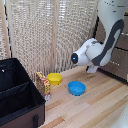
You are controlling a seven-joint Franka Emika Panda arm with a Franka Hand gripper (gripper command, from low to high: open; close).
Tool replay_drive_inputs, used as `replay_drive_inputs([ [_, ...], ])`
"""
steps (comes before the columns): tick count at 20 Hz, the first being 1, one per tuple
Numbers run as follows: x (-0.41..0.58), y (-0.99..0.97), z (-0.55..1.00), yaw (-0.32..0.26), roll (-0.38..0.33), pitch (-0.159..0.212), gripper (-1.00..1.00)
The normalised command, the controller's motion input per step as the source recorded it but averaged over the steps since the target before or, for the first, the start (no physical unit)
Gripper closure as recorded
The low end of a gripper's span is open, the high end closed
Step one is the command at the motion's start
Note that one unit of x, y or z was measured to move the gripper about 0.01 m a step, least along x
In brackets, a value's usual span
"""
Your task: Move your gripper towards the bottom drawer handle. Grasp the handle gently with your gripper. Apply gentle outward force to slide the bottom drawer open.
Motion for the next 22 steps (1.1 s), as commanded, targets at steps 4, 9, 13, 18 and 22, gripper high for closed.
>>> replay_drive_inputs([
  [4,0.031,-0.64,-0.07,0.043,-0.12,-0.011,-1.0],
  [9,0.103,-0.38,0.0,-0.002,0.004,0.004,1.0],
  [13,0.03,-0.2,0.0,0.0,0.009,0.0,1.0],
  [18,0.051,-0.04,0.0,0.0,0.011,0.004,1.0],
  [22,0.119,0.07,0.0,-0.018,0.0,0.03,1.0],
])
